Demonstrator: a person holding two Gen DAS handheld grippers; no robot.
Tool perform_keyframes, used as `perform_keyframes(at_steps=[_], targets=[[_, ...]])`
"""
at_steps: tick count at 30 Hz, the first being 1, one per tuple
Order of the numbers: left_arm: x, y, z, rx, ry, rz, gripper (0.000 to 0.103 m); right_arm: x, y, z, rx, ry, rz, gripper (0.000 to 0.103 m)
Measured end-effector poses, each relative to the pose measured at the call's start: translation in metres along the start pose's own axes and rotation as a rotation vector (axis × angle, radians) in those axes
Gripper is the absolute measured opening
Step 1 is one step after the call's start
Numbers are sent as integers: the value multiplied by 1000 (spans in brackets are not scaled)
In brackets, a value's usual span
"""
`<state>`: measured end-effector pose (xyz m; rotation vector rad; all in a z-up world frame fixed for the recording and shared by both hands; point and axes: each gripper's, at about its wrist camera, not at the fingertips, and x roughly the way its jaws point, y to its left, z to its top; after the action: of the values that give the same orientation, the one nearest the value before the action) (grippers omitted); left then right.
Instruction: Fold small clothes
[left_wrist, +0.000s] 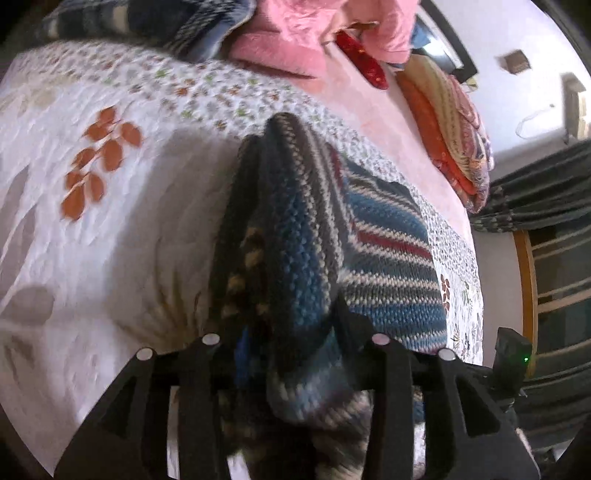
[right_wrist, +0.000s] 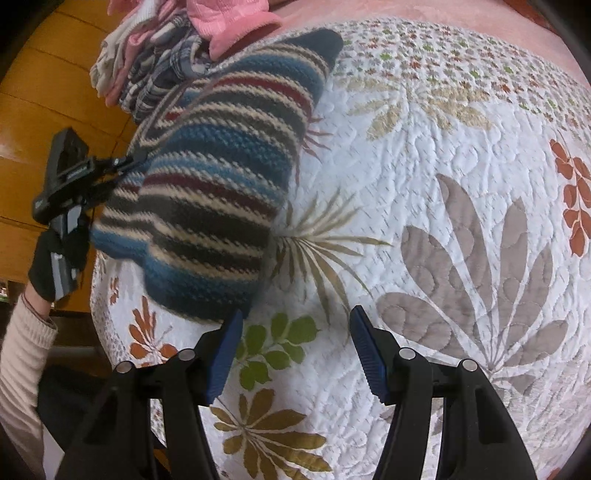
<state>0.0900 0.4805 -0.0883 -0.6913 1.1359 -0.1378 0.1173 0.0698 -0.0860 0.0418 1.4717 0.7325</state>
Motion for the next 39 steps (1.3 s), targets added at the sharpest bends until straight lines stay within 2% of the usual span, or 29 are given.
perform_keyframes(at_steps=[2,4,5,9,13,14,15,17,20,24,26,30,34,35,37,39], targets=[[-20,-7,-5,-13,1,34,44,-4,4,4,20,-19,44,63],[-37,-17,-14,-17,-19,8,51,-6,7,6,43,-32,92,66],[-43,-24,-22,-18,-9,12,58,-6,9,7,49,-34,108,66],[-38,-41,-48,8,62,68,62,-2,17,8,42,-30,126,66],[-15,-40,-59,-1,143,169,64,3,25,5,46,-26,149,67],[-11,-37,-59,-9,143,177,60,3,26,6,54,-27,165,68],[-9,-35,-59,-16,140,173,46,4,28,7,60,-27,178,68],[-3,-31,-59,-43,153,105,15,7,29,7,69,-27,195,68],[-11,-27,-57,-63,124,68,10,11,33,10,64,-22,193,68],[-45,-18,-45,-69,35,20,9,10,30,13,84,-31,214,68],[-47,-12,-44,-62,37,36,9,10,28,14,95,-34,226,68],[-24,-4,-52,-7,113,144,9,18,27,16,109,-25,245,68],[-8,-2,-55,53,135,214,10,35,29,14,102,3,232,67],[-6,-3,-55,68,133,223,10,38,28,11,99,6,230,64],[-3,-2,-58,75,135,226,10,45,29,10,93,13,204,46],[0,0,-60,79,138,225,13,49,29,9,80,19,166,40]])
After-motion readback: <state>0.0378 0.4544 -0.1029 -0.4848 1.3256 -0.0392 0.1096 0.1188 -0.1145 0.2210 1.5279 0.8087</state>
